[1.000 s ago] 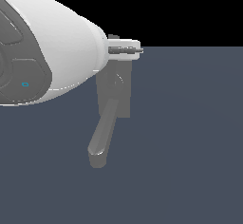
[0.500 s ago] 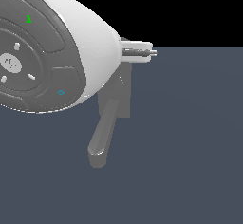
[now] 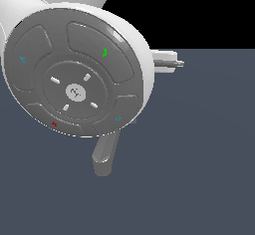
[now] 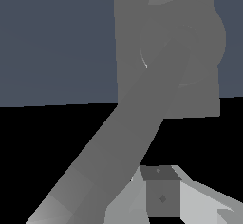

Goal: Turn on the faucet by rotating a designated handle.

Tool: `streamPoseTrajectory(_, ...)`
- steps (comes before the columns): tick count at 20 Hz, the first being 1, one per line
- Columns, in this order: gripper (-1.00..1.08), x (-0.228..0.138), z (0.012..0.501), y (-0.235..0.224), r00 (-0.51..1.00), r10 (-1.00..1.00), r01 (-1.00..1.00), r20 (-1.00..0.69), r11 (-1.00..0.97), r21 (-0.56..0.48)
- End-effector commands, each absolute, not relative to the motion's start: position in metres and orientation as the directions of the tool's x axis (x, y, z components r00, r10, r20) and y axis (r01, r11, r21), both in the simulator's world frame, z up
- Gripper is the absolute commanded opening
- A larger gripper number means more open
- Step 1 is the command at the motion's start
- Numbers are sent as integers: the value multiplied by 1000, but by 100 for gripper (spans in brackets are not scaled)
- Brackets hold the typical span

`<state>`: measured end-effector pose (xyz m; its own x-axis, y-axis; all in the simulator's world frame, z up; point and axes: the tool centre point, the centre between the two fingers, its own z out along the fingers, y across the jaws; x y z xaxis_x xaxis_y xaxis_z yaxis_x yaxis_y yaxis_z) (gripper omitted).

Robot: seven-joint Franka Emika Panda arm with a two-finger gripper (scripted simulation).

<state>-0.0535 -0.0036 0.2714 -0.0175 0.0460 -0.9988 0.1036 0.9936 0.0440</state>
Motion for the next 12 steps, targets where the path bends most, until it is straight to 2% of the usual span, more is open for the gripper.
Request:
streamPoseTrajectory(1, -100, -47, 283, -20, -5, 21, 103, -1000, 994, 21)
streamPoseTrajectory(6, -100, -47, 284, -34, 1, 17, 104, -1000, 994, 17)
streamPoseTrajectory(7, -100, -49, 287, -35, 41, 52, 125, -998, 991, 57)
streamPoseTrajectory(12, -100, -50, 275, -45, 32, 45, 120, -998, 992, 48)
